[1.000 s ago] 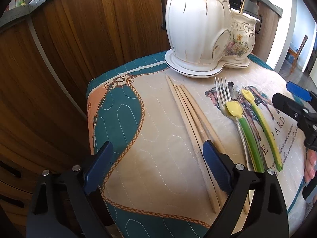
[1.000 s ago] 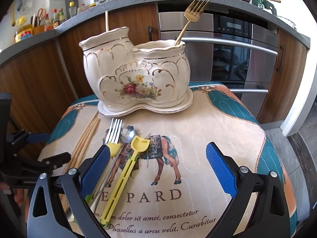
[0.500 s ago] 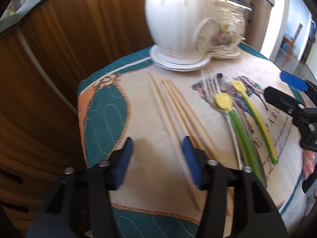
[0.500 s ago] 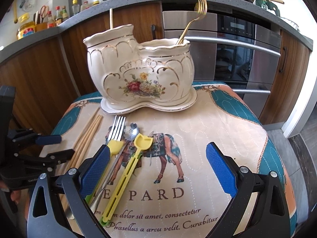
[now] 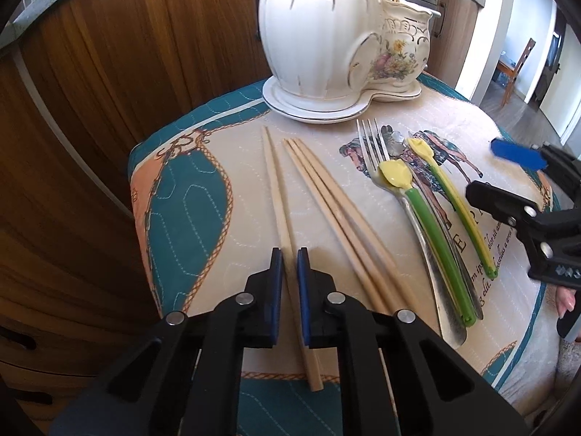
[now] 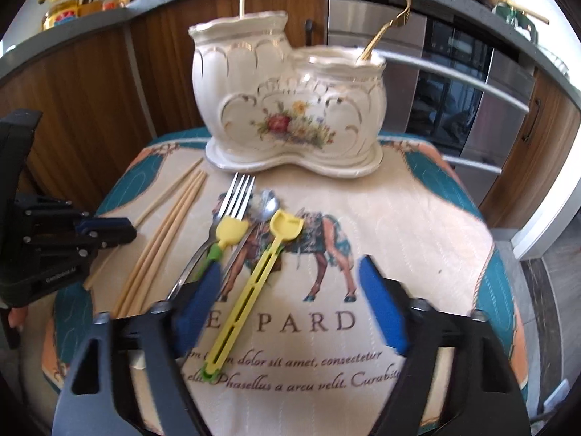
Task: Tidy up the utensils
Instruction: 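Move the left tool back to the chopsticks and grasp one while the right tool grasps the yellow-handled spoon, then lift the chopstick with the left tool while the right tool lifts the yellow spoon toward the holder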
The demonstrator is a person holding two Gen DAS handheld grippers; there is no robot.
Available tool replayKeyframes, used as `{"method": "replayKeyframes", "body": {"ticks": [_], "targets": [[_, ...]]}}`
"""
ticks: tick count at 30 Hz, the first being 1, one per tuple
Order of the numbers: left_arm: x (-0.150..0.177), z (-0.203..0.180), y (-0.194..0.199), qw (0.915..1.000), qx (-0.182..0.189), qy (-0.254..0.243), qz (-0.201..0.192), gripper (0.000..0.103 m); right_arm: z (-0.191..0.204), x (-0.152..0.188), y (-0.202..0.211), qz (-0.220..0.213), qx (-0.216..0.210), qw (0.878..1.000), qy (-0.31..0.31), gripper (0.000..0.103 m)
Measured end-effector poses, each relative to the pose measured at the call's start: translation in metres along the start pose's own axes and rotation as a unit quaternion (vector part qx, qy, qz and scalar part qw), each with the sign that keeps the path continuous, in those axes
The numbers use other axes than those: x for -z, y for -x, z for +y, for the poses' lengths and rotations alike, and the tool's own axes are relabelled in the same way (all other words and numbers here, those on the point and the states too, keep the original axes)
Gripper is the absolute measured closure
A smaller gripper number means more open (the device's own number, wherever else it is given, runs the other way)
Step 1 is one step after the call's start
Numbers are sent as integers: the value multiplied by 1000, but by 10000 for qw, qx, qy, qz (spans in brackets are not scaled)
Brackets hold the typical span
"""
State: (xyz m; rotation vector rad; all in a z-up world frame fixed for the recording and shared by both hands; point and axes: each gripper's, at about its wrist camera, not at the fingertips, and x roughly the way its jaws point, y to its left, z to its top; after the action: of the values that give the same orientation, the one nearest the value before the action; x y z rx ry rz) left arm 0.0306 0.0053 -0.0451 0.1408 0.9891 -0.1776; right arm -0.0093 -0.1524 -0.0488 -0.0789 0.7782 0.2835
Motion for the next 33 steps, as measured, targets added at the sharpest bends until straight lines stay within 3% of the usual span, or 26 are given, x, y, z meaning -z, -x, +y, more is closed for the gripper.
{"method": "replayKeyframes", "body": {"ticks": [14, 18, 25, 33], "targets": [[6, 3, -2, 9997, 173, 20, -156, 95, 20, 2, -23, 541, -92, 9985, 75, 85], [3, 4, -4, 9997, 185, 52, -172, 95, 19, 2, -21, 469, -69, 9989, -26, 92], [4, 9, -3, 9995, 155, 133, -244, 97, 8, 3, -9, 234, -128, 9995, -170, 92], [1, 17, 34, 9965, 231, 177, -785, 97, -6, -2, 19, -342, -486, 9977, -310, 92]]}}
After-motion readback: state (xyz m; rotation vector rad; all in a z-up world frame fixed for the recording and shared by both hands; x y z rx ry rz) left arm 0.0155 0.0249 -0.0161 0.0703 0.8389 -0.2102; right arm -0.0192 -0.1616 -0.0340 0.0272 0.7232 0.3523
